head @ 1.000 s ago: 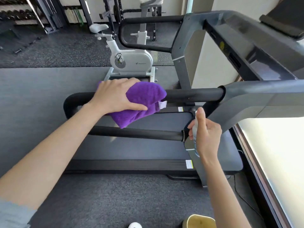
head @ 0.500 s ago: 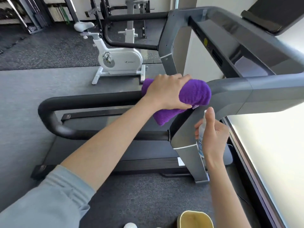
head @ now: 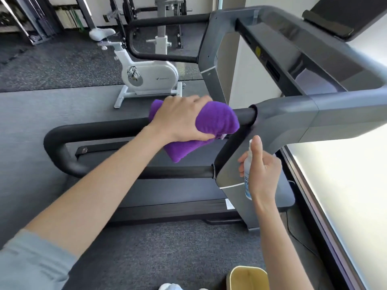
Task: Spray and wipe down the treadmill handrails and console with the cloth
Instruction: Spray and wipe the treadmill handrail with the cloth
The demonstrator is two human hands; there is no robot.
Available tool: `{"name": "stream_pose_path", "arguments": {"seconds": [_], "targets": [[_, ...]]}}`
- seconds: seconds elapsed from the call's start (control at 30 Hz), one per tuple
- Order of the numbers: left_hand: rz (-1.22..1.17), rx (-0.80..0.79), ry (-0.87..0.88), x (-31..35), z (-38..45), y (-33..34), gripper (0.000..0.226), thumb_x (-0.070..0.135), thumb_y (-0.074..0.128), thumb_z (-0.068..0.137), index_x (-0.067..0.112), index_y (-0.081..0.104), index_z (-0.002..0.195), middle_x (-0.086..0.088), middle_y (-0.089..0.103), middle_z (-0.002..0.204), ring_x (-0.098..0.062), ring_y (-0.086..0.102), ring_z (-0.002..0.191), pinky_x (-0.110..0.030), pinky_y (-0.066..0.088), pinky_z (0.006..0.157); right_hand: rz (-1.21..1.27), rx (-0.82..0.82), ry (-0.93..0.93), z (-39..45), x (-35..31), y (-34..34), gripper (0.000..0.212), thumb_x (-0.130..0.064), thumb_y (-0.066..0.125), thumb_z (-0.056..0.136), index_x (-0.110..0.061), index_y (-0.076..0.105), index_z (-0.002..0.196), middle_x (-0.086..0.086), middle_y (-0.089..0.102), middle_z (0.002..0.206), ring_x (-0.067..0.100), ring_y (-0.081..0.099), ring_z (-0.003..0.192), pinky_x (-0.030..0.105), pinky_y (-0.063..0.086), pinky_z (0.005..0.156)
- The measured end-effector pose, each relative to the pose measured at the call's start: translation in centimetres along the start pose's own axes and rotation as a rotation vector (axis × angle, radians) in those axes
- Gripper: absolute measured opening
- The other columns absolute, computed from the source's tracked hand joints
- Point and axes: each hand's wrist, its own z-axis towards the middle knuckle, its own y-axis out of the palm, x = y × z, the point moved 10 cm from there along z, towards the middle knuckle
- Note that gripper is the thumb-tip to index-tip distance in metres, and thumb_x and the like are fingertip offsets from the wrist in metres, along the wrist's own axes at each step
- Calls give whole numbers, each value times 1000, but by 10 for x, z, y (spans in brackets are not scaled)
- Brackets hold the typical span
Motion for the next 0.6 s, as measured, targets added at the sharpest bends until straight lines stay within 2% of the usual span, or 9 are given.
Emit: {"name": "stream_pose_path", "arguments": {"seconds": [0.1, 0.2, 0.3, 0.4, 0.5, 0.6], "targets": [[23, -13, 82, 49, 38, 6, 90, 84, 54, 69, 22, 48, 133, 0, 67, 114, -29, 65, 98, -39, 45, 82, -19, 29, 5, -2, -2, -14, 78, -76, 44, 84, -4, 58, 57, 18, 53, 49, 26, 51, 48, 55, 51, 68], [-32, -31, 71, 60, 53, 11, 93, 93, 45, 64, 24, 51, 126, -2, 70, 104, -30, 65, 95, -39, 46, 81, -39, 65, 0, -3, -5, -29, 79, -75, 43, 84, -3, 56, 55, 20, 54, 51, 25, 52, 48, 55, 52, 70], [-30, 24, 43, 40, 40, 9, 91, 93, 42, 65, 29, 52, 128, -2, 71, 100, -28, 65, 93, -36, 45, 77, -31, 77, -5, -3, -6, -31, 78, -74, 43, 84, -4, 55, 52, 20, 54, 51, 24, 52, 46, 54, 52, 69], [-25, 52, -42, -1, 12, 1, 94, 96, 39, 60, 31, 56, 125, -2, 72, 95, -28, 65, 90, -32, 38, 71, -29, 75, -16, -7, -6, -26, 76, -74, 44, 84, -7, 52, 48, 18, 55, 52, 21, 51, 46, 46, 50, 67], [-34, 84, -129, -40, -20, -7, 98, 98, 30, 54, 31, 58, 119, -1, 72, 96, -30, 66, 89, -36, 44, 73, -18, 48, -14, -12, -3, -10, 77, -75, 45, 84, -5, 55, 54, 15, 52, 47, 24, 50, 49, 45, 44, 65], [-57, 78, -164, -58, -44, -11, 95, 96, 45, 53, 31, 57, 121, 2, 71, 105, -28, 66, 93, -34, 44, 75, -17, -17, -8, -20, -4, 19, 74, -78, 44, 83, -10, 59, 57, 6, 47, 40, 25, 49, 48, 46, 42, 65]]}}
